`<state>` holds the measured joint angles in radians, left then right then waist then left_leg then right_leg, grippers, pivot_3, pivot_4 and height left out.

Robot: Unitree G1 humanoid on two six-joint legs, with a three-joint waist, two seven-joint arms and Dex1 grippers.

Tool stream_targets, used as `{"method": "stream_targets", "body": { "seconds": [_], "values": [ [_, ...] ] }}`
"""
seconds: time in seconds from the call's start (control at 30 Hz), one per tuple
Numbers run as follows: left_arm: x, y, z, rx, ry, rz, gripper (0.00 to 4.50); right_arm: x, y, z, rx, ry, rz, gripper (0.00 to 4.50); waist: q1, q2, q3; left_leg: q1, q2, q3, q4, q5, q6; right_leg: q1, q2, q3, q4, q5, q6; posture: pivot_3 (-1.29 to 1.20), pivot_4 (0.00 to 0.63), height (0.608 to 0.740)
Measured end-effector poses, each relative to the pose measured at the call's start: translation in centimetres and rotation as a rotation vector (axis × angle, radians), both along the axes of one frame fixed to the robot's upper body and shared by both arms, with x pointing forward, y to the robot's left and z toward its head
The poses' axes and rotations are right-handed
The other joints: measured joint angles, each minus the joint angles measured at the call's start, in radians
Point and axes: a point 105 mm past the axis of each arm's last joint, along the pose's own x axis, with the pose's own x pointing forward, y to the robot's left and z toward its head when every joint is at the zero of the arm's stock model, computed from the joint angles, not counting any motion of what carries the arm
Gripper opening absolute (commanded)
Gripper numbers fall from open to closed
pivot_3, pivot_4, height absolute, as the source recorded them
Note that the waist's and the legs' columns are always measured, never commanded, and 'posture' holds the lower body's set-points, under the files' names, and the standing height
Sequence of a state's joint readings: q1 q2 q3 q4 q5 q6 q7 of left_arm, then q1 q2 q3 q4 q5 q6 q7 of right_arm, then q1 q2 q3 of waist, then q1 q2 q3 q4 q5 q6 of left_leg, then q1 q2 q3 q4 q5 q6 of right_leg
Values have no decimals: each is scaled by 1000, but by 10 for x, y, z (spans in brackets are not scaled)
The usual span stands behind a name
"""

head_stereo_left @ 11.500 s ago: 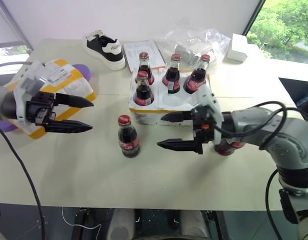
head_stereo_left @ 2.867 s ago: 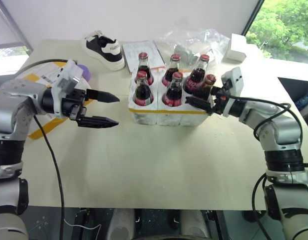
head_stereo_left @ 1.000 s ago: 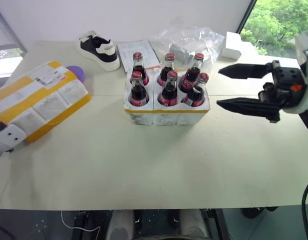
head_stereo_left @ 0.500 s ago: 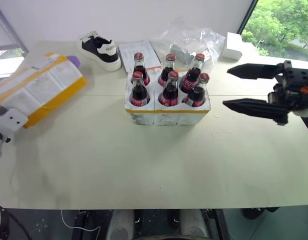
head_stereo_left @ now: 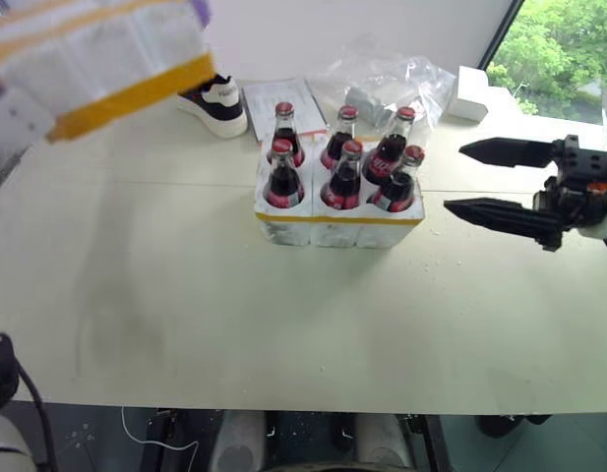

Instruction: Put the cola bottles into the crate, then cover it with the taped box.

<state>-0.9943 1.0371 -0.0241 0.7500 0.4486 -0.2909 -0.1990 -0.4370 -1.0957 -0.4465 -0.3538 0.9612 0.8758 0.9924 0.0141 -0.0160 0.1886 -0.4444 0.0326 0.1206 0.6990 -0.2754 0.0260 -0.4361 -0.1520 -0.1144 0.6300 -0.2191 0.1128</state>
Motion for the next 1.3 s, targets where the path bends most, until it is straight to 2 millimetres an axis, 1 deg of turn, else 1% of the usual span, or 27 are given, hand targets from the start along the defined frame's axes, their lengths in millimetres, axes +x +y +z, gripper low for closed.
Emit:
{"method": "stream_targets", "body": {
  "seconds": [0.03,0.1,0.13,0.17,0.23,0.27,0.33,0.37,0.4,0.47,0.57,0.67,0.73,0.8,0.87,0.93,1.1,1.2,1.27,1.3],
  "values": [
    [2,-13,9,6,-22,-41,423,0,-2,-1,7,11,-4,4500,-1,0,0,0,0,0,0,0,0,0,0,0,0,0,0,0,150,740],
    [8,-38,21,6,-35,-124,423,-1,-7,-4,11,30,-21,4500,-2,0,0,0,0,0,0,1,-1,0,1,0,0,0,0,0,150,740],
    [10,-49,22,8,-31,-160,423,-1,-9,-6,10,33,-29,4500,-2,0,0,1,0,0,0,1,-1,0,1,0,0,0,0,0,150,740],
    [13,-63,23,5,-18,-212,423,0,-13,-9,0,33,-53,4500,-2,0,0,1,0,0,0,1,-1,0,1,0,0,0,1,0,150,740],
    [15,-86,22,13,6,-291,423,2,-18,-13,-16,33,-89,4500,-4,0,0,1,0,1,0,1,-2,0,1,0,0,0,1,0,150,740],
    [15,-101,22,21,17,-343,423,2,-21,-16,-21,37,-110,4500,-4,-1,0,1,0,1,0,1,-2,0,1,0,0,0,1,0,150,740],
    [10,-128,24,65,25,-434,423,2,-26,-18,-22,39,-134,4500,-3,-1,1,1,0,1,1,1,-2,0,1,0,0,0,1,0,150,740],
    [6,-139,23,82,27,-469,423,2,-28,-18,-23,38,-144,4500,-3,-1,1,1,0,1,1,1,-2,0,1,0,0,0,1,0,150,740],
    [2,-150,21,95,31,-506,423,2,-30,-20,-23,40,-159,4500,-2,-1,1,2,0,1,1,1,-2,1,1,1,0,-1,1,0,150,740],
    [-2,-166,11,98,55,-553,423,1,-34,-22,-18,44,-178,4500,-2,-1,1,2,0,0,1,2,-2,2,1,1,0,-1,2,0,150,740],
    [0,-178,-8,110,119,-551,423,2,-36,-24,-8,45,-193,4500,-3,-1,1,2,0,0,1,2,-2,2,1,1,0,-1,2,0,150,740],
    [0,-185,-20,143,173,-516,423,3,-36,-23,0,39,-204,4500,-2,-1,1,2,0,-1,1,2,-2,2,1,1,0,-1,2,0,150,740],
    [1,-194,-30,182,211,-504,423,4,-37,-23,9,34,-213,4500,1,-1,1,2,0,-1,1,2,-2,2,1,1,0,-1,2,0,150,740],
    [0,-201,-33,215,216,-496,423,5,-37,-21,12,25,-219,4500,2,-1,1,2,0,-2,1,2,-2,3,1,1,0,-1,2,0,150,740],
    [-1,-214,-37,243,209,-517,423,5,-36,-19,23,18,-221,4500,3,-1,1,2,0,-3,2,2,-2,5,1,0,-1,-1,2,0,150,740],
    [-2,-222,-40,264,210,-536,423,6,-36,-19,31,17,-222,4500,1,-1,1,2,-1,-3,2,2,-2,5,1,0,-1,-1,2,0,150,740],
    [-3,-230,-47,324,219,-554,423,8,-37,-21,55,15,-236,4500,-1,-1,1,2,0,-4,2,2,-2,4,1,0,-1,-1,2,0,150,740],
    [-3,-227,-54,355,231,-547,423,8,-37,-21,61,15,-241,4500,0,-1,1,2,0,-4,2,2,-2,4,1,0,-1,-1,2,0,150,740],
    [-3,-224,-60,366,247,-541,1472,8,-37,-22,61,16,-243,4500,1,-1,1,2,0,-4,2,2,-2,5,1,0,0,-1,2,0,150,740],
    [-2,-224,-62,369,252,-539,1830,8,-38,-24,59,21,-245,4500,2,-1,1,2,0,-5,2,2,-2,5,1,0,0,-1,2,0,150,740]
  ]
}}
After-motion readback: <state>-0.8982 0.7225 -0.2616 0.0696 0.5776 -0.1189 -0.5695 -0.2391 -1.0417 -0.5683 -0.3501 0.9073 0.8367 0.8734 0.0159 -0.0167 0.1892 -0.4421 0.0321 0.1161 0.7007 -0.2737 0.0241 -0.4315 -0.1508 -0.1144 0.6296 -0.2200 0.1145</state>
